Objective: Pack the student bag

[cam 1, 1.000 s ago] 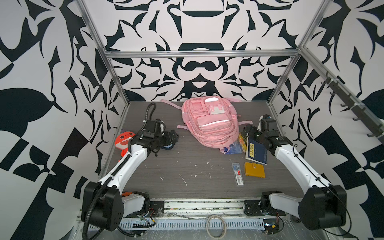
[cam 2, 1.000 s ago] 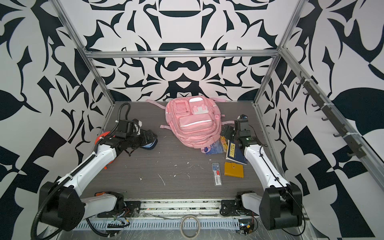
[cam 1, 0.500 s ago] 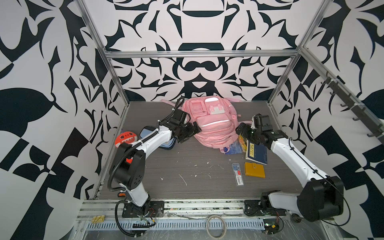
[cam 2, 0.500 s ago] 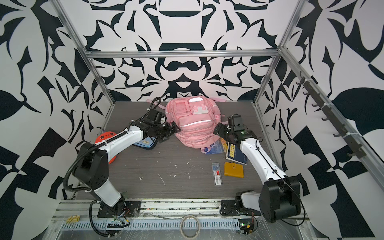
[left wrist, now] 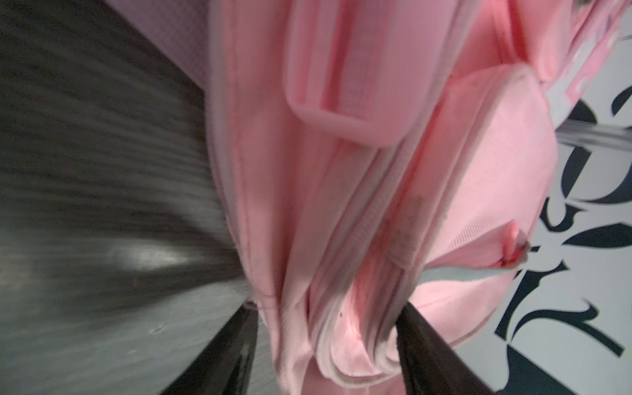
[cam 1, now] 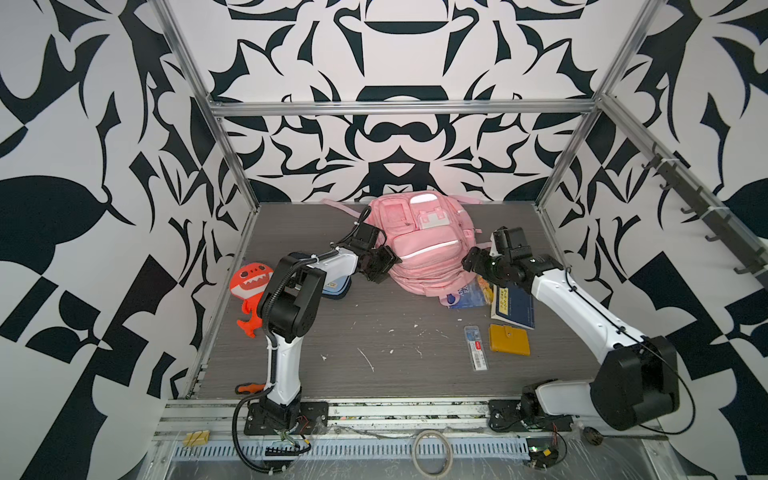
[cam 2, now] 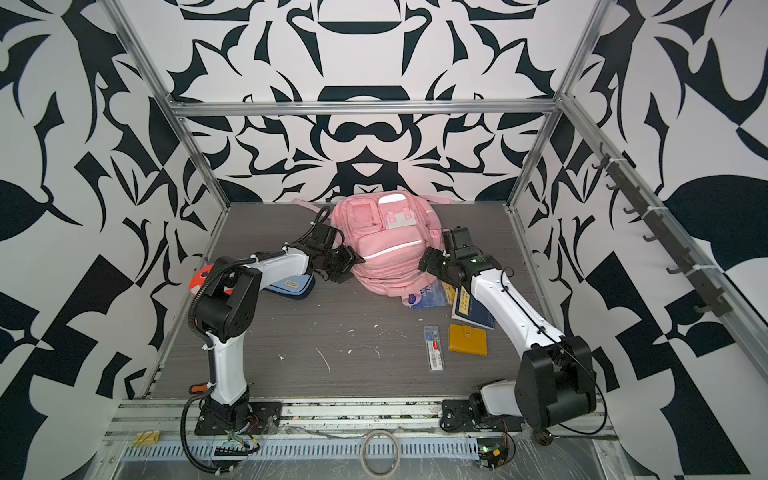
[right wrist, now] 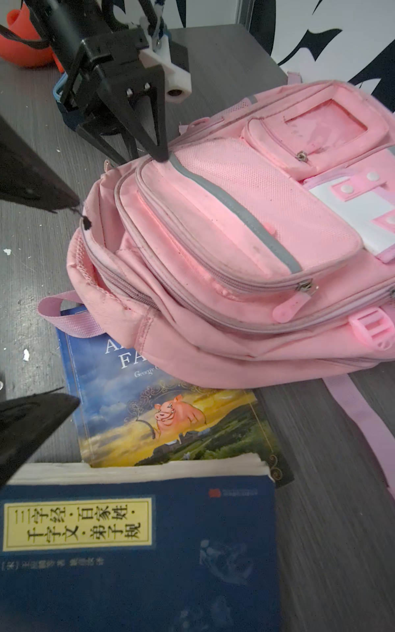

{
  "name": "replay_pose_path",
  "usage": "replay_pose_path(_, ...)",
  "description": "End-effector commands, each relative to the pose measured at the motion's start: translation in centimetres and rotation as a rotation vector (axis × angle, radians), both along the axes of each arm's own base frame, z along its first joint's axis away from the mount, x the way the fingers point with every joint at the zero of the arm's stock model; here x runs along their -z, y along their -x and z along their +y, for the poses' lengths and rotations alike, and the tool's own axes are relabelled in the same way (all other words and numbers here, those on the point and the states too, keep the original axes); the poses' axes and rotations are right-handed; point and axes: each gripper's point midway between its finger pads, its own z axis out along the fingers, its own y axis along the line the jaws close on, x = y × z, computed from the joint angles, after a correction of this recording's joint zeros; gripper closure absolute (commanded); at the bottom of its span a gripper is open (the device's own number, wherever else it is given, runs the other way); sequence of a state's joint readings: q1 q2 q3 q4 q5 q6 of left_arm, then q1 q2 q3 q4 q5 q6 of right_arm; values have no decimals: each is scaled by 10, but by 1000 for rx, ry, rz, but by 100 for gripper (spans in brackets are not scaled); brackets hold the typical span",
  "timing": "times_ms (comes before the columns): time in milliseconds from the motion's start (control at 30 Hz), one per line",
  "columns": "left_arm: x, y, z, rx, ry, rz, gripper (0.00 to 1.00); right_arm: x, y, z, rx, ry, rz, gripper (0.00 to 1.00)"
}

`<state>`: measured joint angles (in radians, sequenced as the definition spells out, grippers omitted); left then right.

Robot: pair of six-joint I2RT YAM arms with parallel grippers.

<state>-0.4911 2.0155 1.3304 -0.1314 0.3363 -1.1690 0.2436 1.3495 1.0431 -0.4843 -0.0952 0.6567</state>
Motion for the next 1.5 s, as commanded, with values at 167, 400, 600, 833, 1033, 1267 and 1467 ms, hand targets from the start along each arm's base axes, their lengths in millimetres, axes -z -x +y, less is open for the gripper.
replay_pose_path(167,4,-6,-8,-9,45,-27,69,-18,-11,4,-6,-10,-48,18)
replay_pose_path(400,-37,-7,-14,87,57,-153,92,-25,-11,6,-30,-17,-59,7)
replay_pose_path(600,-63,10,-3,127,32,-219,100,-36,-14,5,-17,-75,-60,5)
replay_pose_path(833,-74,35,14,142,-7,-257,100,-63,-24,6,54,-178,-66,5)
replay_pose_path(1033,-82,51,32,175,-83,-283,100,-68,-22,11,-9,-170,-56,4)
replay_pose_path(1267,-67,67,55,167,-185,-218,100,-37,-36,25,-104,-170,-1,4)
replay_pose_path(1467,-58,82,82,114,-320,-137,100,-8,-51,32,-180,-207,36,4)
